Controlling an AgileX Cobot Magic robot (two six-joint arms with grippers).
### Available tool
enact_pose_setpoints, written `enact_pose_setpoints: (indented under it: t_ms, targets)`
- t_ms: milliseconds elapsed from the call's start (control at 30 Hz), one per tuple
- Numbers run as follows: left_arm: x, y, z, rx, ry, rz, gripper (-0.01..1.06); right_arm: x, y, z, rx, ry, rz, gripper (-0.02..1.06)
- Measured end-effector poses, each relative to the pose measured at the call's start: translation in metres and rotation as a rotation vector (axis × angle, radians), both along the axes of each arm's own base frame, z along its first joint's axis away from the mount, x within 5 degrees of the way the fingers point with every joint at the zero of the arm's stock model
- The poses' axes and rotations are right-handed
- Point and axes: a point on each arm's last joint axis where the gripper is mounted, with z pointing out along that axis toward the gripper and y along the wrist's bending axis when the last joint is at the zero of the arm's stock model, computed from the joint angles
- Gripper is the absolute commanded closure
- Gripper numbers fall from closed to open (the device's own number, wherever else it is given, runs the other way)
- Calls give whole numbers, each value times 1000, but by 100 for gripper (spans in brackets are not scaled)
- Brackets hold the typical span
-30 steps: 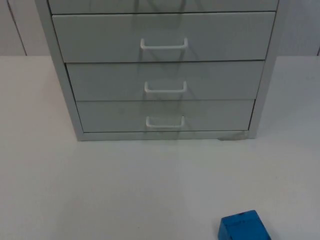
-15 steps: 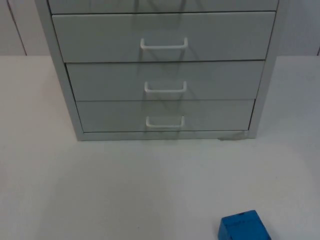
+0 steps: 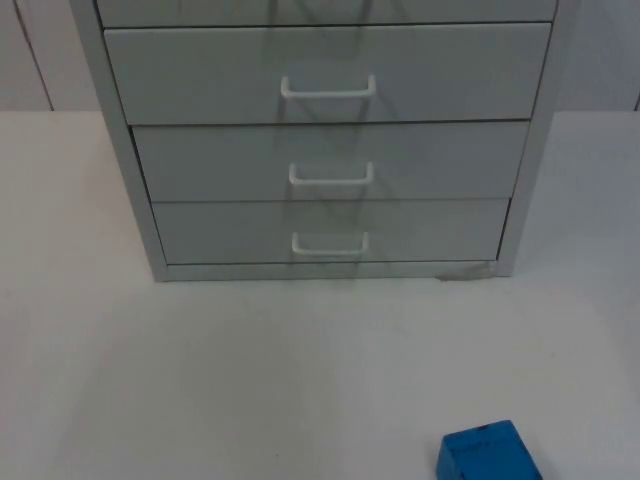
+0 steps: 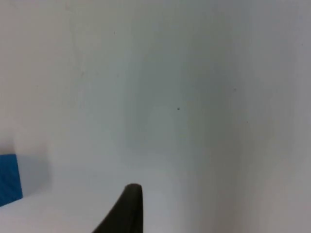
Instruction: Open the drawer with the left hand, place the block into the drawer with the right hand, then close the drawer with the left hand.
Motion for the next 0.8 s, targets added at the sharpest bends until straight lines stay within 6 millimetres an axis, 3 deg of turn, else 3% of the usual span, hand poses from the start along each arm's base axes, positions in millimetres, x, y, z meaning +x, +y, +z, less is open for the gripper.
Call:
enact_pose_setpoints:
  t_ms: [400,533,633,800]
  targets:
    - [5,-9,2,-48,-46,-97,5,0,0,0,1,0,-2,-1]
    - [13,-13,2,-89,-42,-133,14,0,0,0,1,-2,-2,-1]
    - [26,-16,1,-112,-24,-157,28,1,0,0,1,-7,-2,-1]
    - [44,-32,-7,-153,28,-252,29,1,0,0,2,-9,-4,-1]
